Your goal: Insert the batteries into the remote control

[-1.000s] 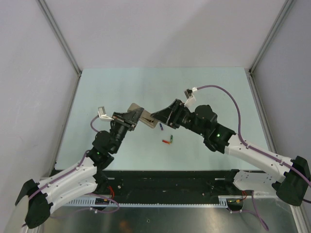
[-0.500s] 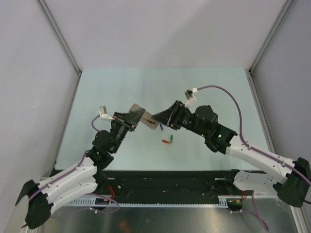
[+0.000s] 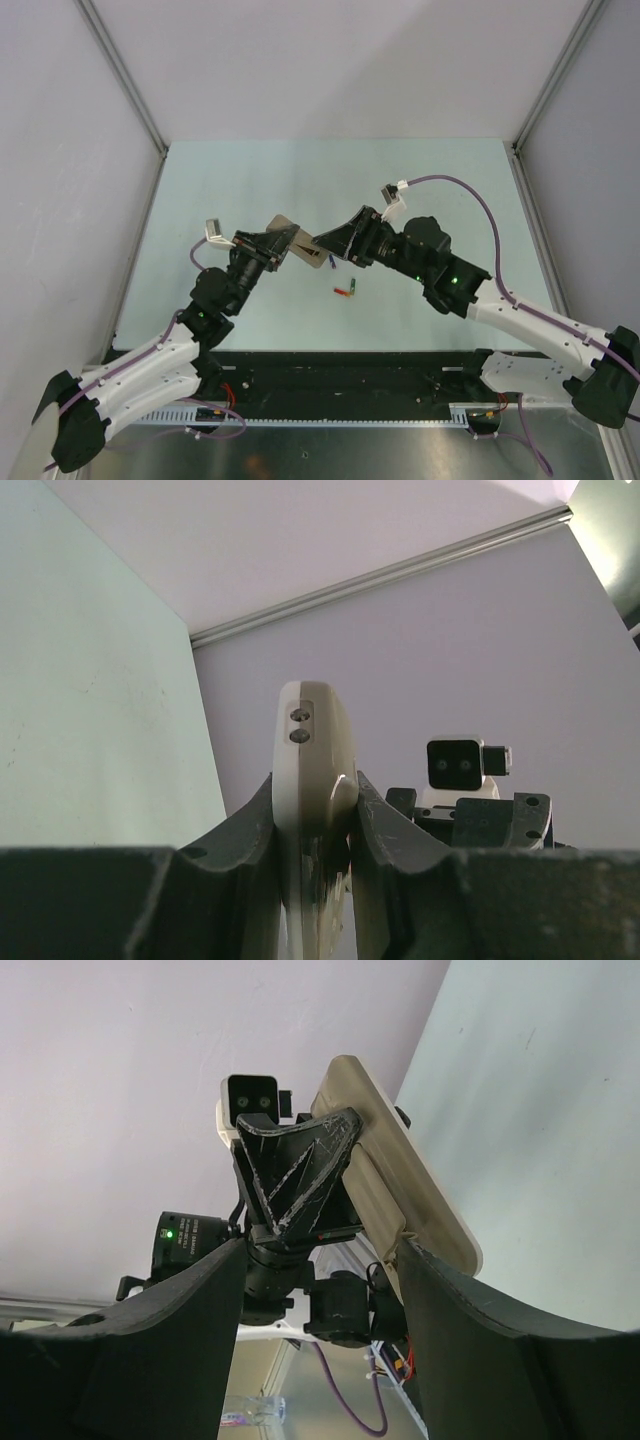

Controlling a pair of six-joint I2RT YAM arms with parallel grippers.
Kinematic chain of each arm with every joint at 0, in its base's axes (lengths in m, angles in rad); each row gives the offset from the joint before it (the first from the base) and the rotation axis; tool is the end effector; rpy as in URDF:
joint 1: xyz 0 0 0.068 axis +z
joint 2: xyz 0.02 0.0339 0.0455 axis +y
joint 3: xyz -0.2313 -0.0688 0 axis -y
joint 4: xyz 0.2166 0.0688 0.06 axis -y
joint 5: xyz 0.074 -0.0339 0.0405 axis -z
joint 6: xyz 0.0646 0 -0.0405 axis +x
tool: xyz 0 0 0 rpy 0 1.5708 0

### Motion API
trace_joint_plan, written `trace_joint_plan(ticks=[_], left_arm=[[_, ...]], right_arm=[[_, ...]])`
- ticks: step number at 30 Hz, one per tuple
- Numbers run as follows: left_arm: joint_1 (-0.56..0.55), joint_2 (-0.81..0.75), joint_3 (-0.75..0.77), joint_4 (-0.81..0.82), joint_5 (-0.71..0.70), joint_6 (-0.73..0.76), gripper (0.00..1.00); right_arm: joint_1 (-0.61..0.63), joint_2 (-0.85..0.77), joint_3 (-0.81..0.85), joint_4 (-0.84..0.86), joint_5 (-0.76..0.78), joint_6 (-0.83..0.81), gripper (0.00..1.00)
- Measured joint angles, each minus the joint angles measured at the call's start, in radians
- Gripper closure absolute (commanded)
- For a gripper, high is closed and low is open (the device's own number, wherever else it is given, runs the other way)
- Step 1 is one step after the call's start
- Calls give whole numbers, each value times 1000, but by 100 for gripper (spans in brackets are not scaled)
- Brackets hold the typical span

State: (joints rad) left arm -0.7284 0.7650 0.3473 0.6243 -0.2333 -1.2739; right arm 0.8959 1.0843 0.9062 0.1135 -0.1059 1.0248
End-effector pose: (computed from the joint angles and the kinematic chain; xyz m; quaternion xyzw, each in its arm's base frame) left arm 0.1662 -0.1282 0.2687 -0.2557 0.5787 -0.6097 0.4776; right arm 0.1656 0.2179 0.3297 0.0108 0.7294 0.5817 0.3598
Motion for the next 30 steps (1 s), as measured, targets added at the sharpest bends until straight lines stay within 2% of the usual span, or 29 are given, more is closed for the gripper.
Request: trace_joint_plan(ticks=[30], left_arm=[[0, 0, 0, -3, 13, -30, 100]], right_arm=[[13, -4, 22, -46, 37, -13, 29]])
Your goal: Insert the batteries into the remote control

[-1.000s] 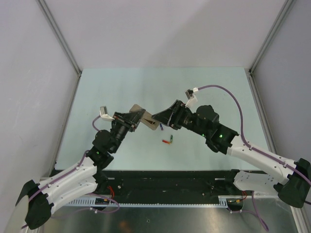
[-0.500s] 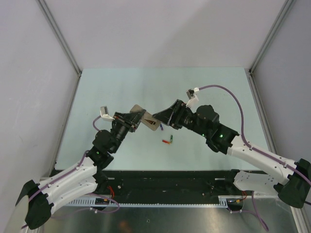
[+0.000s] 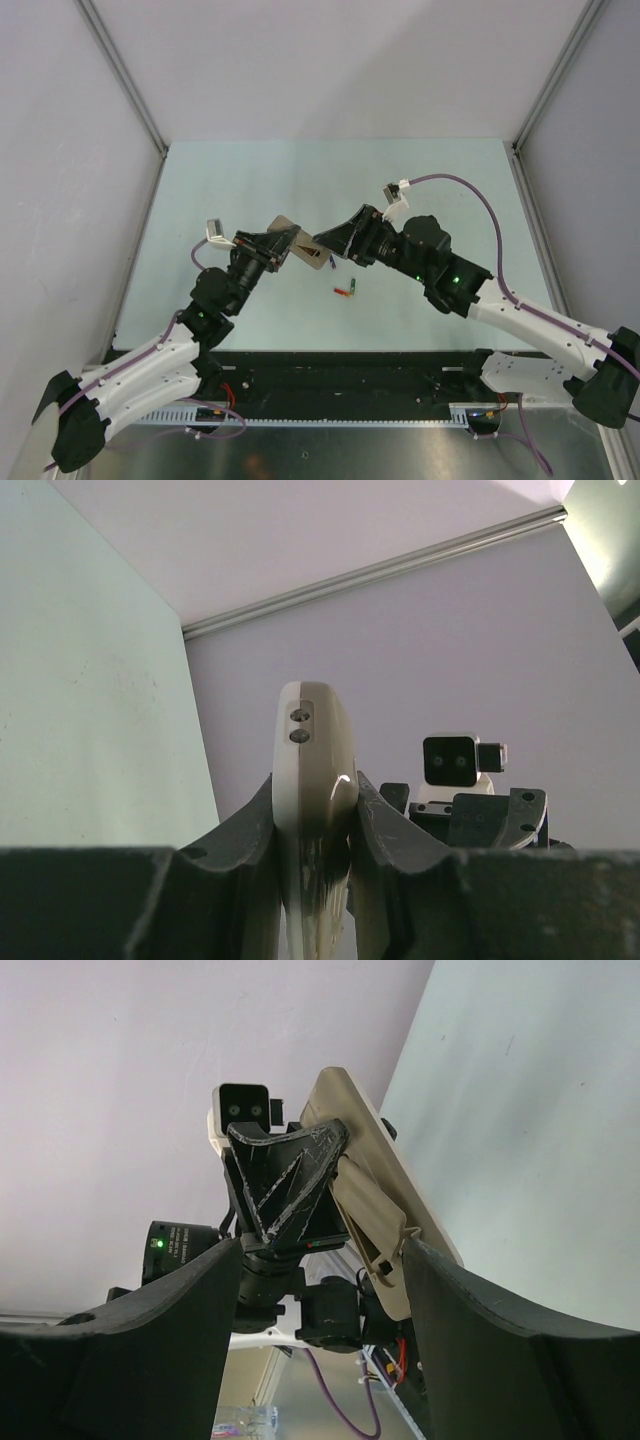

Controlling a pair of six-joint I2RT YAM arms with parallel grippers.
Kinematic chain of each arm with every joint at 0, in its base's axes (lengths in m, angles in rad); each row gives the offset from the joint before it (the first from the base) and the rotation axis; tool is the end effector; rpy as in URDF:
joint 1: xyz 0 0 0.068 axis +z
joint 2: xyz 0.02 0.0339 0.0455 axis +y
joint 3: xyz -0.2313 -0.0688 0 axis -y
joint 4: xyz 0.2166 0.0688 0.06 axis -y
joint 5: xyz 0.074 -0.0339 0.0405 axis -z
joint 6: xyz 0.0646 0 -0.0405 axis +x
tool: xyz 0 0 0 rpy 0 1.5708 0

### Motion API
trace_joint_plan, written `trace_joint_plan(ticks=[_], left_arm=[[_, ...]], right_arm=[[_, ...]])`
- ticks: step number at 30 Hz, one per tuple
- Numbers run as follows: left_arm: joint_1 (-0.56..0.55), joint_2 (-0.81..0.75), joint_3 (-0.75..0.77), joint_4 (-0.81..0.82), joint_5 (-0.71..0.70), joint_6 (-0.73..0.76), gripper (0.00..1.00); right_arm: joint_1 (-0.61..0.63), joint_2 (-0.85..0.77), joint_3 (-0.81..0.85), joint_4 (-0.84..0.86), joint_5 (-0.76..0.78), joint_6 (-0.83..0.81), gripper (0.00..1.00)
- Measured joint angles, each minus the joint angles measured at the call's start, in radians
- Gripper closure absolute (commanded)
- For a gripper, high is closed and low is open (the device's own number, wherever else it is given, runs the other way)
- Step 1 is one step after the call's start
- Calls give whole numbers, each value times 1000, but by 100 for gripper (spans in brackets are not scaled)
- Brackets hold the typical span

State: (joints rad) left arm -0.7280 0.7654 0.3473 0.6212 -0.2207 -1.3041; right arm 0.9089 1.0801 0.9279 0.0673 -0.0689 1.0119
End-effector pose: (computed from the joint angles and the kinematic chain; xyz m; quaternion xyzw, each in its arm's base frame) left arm 0.1660 -0.1290 0.2683 -0.2602 0.5778 -0.6182 0.4649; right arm 0.1638 0.2174 0.3322 0.0146 0.7363 0.5685 0.3667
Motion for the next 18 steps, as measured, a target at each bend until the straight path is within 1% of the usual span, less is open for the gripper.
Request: trace_joint_plan(ticks=[18], left_arm=[[0, 2, -2, 4, -2, -5, 100]], right_arm=[[23, 0, 28, -42, 27, -11, 27]])
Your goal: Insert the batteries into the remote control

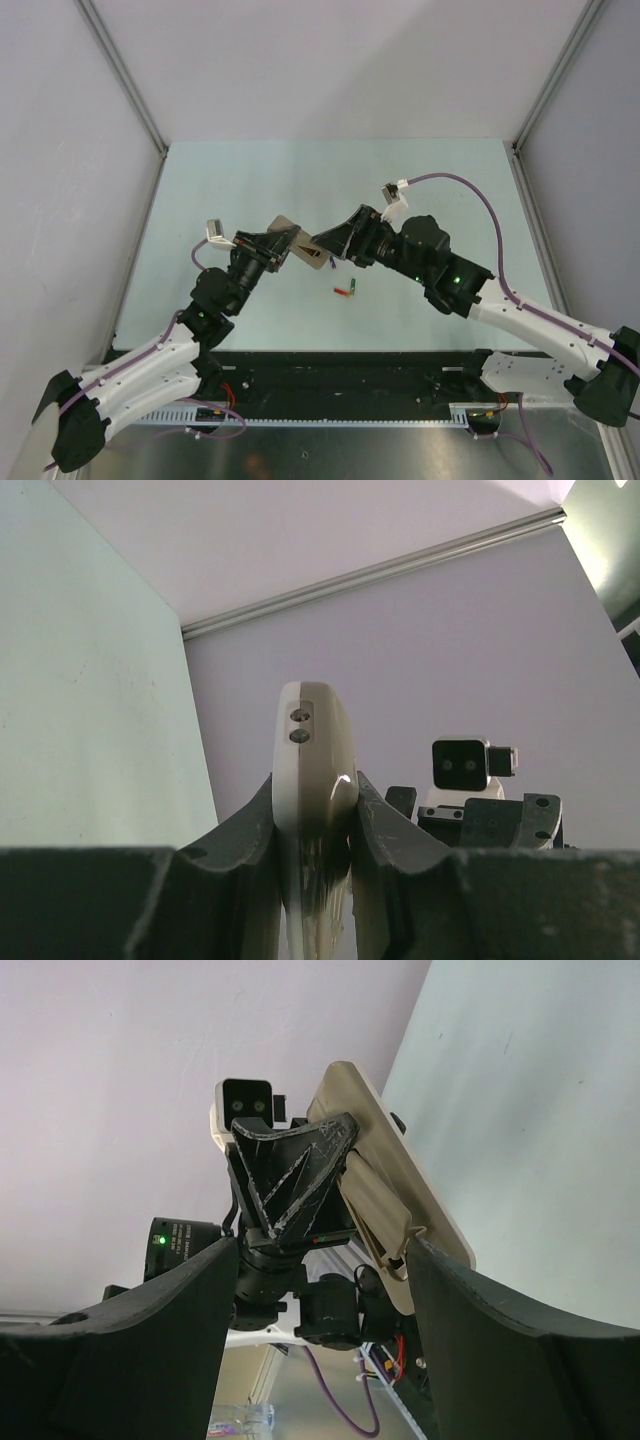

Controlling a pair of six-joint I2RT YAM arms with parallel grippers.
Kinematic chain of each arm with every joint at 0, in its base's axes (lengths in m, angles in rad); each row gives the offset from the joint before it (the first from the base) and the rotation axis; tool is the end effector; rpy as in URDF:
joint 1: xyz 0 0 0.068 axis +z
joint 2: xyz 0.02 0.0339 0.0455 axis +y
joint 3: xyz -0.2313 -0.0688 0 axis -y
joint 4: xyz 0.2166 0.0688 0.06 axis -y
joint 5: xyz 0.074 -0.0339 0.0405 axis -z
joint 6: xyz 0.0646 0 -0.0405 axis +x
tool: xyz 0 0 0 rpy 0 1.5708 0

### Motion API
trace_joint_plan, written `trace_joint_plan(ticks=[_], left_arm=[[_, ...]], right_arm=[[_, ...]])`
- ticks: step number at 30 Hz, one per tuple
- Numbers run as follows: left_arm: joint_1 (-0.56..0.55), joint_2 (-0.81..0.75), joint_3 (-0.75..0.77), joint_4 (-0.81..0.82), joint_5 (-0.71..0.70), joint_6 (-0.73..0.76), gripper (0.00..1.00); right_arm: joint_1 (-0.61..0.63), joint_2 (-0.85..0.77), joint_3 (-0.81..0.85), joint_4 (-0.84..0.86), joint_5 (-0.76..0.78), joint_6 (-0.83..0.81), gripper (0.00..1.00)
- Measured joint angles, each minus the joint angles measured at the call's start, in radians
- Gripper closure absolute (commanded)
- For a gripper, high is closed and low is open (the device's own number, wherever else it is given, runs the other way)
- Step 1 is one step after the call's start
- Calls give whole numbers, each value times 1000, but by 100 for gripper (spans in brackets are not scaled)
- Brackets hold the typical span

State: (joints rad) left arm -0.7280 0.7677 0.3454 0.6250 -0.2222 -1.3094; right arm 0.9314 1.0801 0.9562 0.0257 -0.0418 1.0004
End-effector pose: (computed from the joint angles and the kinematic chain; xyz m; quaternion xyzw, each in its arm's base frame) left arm 0.1662 -0.1291 0.2677 -0.2623 0.5771 -0.6191 0.4636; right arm 0.1597 0.2193 0.3367 0.0115 0.7408 0.5611 0.3691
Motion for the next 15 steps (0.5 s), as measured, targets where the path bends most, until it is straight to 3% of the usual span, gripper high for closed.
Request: trace_joint_plan(ticks=[15], left_arm=[[0, 0, 0, -1, -2, 0, 100]], right_arm=[[6, 1, 8, -22, 14, -8, 24]])
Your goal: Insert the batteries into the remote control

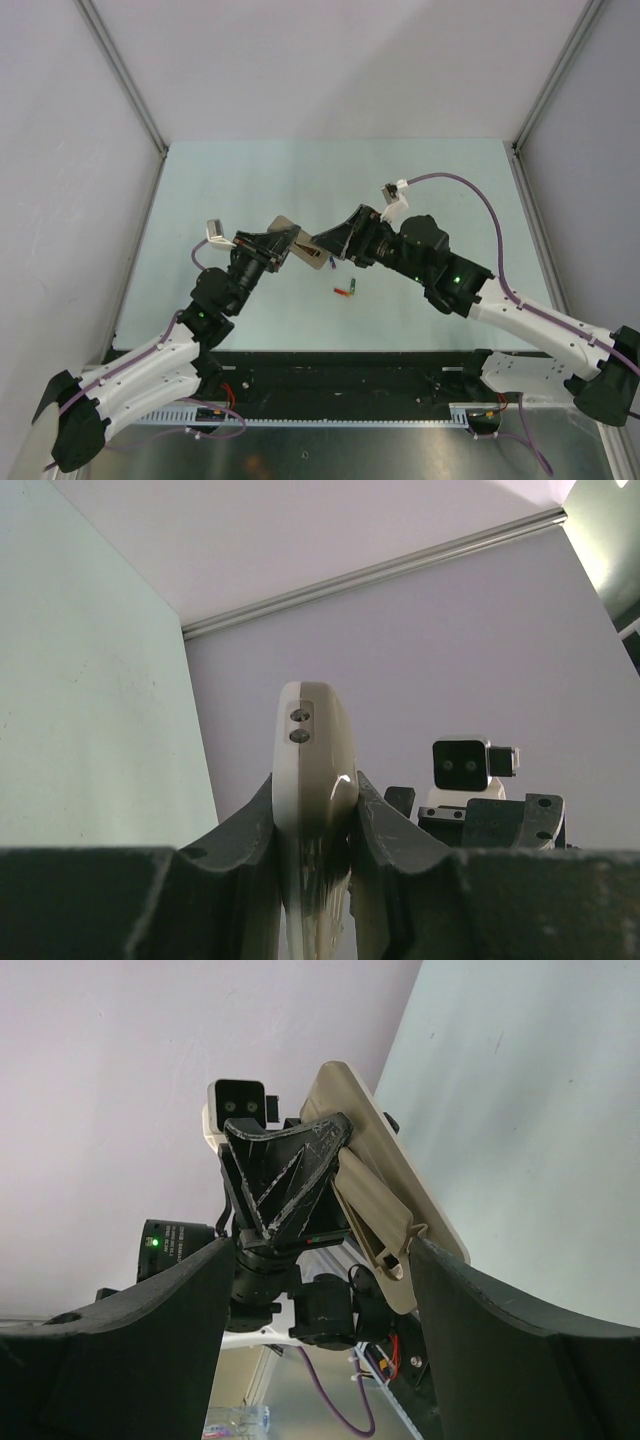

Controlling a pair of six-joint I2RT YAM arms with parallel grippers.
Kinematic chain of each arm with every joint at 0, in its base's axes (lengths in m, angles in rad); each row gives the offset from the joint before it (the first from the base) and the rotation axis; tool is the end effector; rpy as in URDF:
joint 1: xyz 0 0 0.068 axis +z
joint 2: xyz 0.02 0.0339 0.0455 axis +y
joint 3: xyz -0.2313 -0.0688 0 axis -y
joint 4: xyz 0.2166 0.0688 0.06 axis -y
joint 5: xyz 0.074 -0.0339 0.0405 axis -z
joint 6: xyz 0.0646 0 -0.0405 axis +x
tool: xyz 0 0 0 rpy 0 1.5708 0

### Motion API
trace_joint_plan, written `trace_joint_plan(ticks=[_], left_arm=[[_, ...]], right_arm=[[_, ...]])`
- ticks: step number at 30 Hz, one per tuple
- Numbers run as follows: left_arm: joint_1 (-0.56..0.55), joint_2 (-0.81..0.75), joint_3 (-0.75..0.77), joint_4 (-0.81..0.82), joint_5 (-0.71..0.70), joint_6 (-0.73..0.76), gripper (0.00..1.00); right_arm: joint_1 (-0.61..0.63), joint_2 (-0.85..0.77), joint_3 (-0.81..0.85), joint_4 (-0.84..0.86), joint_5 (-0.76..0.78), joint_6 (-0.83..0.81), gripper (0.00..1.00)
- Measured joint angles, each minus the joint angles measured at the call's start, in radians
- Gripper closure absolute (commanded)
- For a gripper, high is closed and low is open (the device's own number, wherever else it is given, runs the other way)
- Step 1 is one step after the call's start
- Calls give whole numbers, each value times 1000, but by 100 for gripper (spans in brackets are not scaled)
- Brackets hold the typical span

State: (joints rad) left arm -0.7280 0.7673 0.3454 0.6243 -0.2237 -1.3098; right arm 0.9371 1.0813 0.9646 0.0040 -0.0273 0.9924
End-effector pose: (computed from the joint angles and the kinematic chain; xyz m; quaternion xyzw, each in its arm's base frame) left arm 0.1662 -0.1290 0.2676 -0.2630 0.5769 -0.6188 0.4638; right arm 0.1591 0.2195 0.3364 0.0115 0.7457 0.5533 0.3711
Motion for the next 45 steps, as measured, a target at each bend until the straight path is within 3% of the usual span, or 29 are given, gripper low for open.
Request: trace_joint_plan(ticks=[45], left_arm=[[12, -9, -6, -3, -10, -1, 100]], right_arm=[[45, 36, 65, -56, 31, -26, 20]])
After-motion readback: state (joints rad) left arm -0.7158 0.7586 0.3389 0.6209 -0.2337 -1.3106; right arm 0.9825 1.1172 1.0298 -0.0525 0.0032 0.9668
